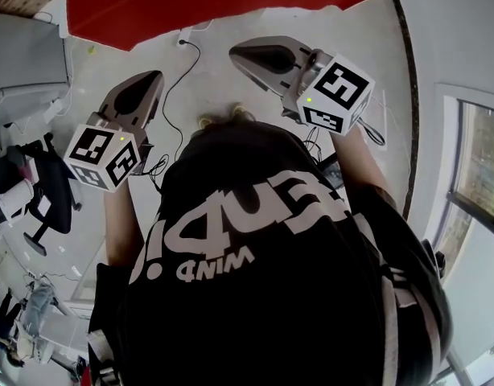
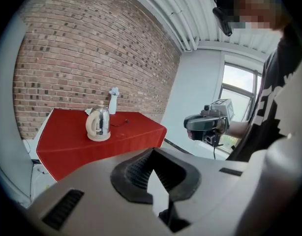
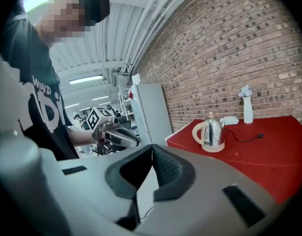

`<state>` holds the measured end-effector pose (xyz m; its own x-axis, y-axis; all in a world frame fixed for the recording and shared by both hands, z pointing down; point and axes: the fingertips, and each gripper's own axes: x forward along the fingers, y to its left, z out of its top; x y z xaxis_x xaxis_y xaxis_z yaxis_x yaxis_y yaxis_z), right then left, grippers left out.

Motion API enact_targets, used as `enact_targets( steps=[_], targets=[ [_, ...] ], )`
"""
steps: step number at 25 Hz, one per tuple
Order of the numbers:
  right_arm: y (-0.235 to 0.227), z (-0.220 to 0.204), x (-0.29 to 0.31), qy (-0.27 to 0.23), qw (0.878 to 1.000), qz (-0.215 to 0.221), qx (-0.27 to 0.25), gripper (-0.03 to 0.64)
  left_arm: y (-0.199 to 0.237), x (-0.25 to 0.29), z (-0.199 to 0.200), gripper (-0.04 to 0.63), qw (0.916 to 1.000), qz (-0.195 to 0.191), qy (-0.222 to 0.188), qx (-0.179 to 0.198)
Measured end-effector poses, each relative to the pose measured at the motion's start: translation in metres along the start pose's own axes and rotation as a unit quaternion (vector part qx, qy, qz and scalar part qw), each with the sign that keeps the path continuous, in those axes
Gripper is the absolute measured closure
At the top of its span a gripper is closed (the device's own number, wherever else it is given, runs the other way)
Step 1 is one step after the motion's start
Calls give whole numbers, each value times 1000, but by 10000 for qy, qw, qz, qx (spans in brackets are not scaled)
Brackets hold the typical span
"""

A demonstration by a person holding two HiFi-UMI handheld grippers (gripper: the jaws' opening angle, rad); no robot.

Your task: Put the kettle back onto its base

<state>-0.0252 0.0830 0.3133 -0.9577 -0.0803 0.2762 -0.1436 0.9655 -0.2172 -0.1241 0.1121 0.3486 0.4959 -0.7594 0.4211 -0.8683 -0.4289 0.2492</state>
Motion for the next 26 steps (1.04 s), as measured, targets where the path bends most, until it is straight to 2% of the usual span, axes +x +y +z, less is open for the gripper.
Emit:
enact_targets(
  steps=[20,26],
  targets=[
    [-1,-15,-7,44,9999,87,64,594,-8,10,-9,588,9999,49,138,-49],
    [-2,-18,4,62,9999,115,80,594,2,8,-15,588,9998,91,171,-51]
  ],
)
